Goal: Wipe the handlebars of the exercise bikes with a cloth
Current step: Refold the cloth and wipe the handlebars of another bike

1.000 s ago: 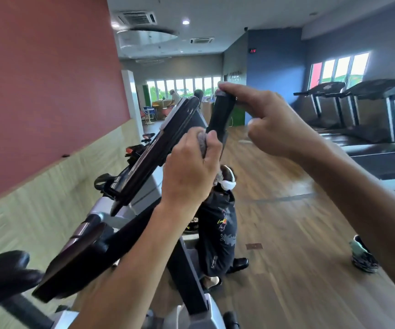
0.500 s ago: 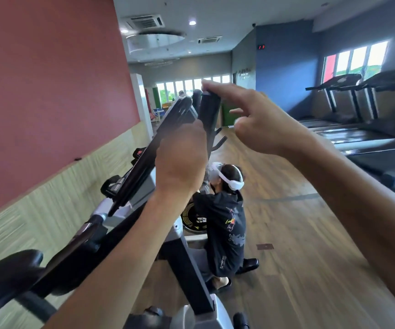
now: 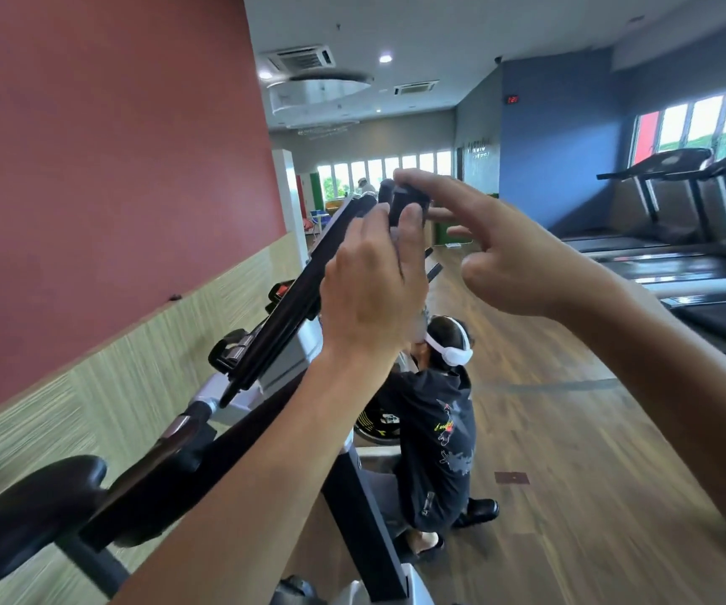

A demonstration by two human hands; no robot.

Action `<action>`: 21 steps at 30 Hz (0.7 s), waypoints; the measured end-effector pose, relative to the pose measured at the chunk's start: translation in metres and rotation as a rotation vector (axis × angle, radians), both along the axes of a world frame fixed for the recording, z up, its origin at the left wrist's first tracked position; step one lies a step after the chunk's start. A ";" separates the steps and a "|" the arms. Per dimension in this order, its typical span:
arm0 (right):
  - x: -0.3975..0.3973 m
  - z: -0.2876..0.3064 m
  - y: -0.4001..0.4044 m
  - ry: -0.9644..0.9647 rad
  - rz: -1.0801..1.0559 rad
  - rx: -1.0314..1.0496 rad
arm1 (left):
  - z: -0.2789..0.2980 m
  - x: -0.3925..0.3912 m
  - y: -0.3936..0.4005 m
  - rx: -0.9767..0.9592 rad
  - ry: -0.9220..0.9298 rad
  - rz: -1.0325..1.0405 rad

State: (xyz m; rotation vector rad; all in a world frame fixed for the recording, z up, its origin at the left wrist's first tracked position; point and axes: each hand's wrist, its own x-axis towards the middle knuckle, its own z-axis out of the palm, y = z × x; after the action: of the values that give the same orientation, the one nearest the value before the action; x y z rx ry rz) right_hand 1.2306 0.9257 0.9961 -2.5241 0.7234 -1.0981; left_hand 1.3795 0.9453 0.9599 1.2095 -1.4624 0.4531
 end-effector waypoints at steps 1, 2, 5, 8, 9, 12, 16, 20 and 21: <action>0.000 -0.001 0.000 -0.001 -0.025 -0.026 | -0.009 0.004 0.002 0.007 -0.001 -0.013; 0.001 -0.002 0.000 -0.002 -0.047 -0.048 | -0.019 0.007 0.006 0.021 -0.008 -0.024; 0.003 -0.005 0.003 0.009 -0.053 -0.069 | -0.050 0.020 0.026 0.056 -0.135 0.080; 0.005 -0.006 0.006 0.036 -0.006 -0.043 | -0.047 0.017 0.034 0.116 -0.143 0.138; 0.005 -0.006 0.006 0.038 0.006 -0.035 | -0.036 0.012 0.030 0.127 -0.082 0.098; 0.005 -0.004 0.008 0.018 0.028 -0.014 | 0.007 -0.003 0.011 0.088 0.164 -0.127; 0.006 -0.005 0.011 -0.007 0.027 0.005 | 0.032 -0.003 -0.002 0.012 0.114 -0.177; 0.008 -0.009 0.014 -0.015 -0.017 -0.003 | -0.011 0.020 0.005 0.056 -0.023 -0.219; 0.008 -0.010 0.014 -0.003 -0.037 -0.023 | -0.024 0.026 0.013 0.082 -0.072 -0.199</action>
State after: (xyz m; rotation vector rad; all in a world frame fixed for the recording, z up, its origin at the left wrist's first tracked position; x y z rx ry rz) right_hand 1.2390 0.9398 0.9863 -2.5374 0.7639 -1.1283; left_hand 1.4057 0.9581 0.9361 1.1077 -1.6591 0.3063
